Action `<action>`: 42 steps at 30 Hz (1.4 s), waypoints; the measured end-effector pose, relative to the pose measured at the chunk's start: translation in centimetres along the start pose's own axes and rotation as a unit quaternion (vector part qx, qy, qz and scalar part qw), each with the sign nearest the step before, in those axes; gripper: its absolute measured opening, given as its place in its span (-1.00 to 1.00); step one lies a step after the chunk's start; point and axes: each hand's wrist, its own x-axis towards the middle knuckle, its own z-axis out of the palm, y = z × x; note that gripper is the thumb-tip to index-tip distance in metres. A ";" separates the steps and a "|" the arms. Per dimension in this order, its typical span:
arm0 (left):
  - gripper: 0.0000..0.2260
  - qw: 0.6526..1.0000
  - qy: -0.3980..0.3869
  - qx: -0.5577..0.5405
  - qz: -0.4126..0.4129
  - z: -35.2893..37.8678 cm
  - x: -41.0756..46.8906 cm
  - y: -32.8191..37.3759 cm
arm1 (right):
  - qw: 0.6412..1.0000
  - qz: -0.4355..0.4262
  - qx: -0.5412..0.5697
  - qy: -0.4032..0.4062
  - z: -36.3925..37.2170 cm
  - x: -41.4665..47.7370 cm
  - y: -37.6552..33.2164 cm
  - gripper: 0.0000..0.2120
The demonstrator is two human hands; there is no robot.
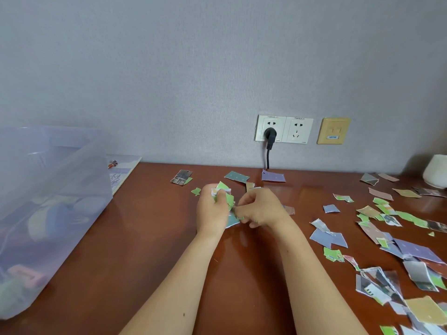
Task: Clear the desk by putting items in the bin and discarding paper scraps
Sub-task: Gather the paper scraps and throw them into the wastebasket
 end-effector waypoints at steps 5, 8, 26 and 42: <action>-0.86 0.998 -0.044 -0.039 -0.018 0.2 -0.1 0.6 | 0.988 -0.040 0.150 0.009 -1.7 -0.6 -1.2 -0.88; -0.83 0.990 -0.098 -0.078 -0.067 1.1 -0.6 0.8 | 0.989 -0.040 0.141 0.023 -1.4 -0.6 -1.2 -0.88; -0.79 0.904 -0.161 -0.271 -0.288 0.6 -1.0 2.8 | 0.974 -0.065 0.209 0.055 -3.0 0.0 0.2 -0.80; -0.91 0.946 -0.115 -0.214 -0.213 2.0 -1.2 2.2 | 0.947 0.079 -0.279 0.138 -2.2 0.8 3.6 -0.47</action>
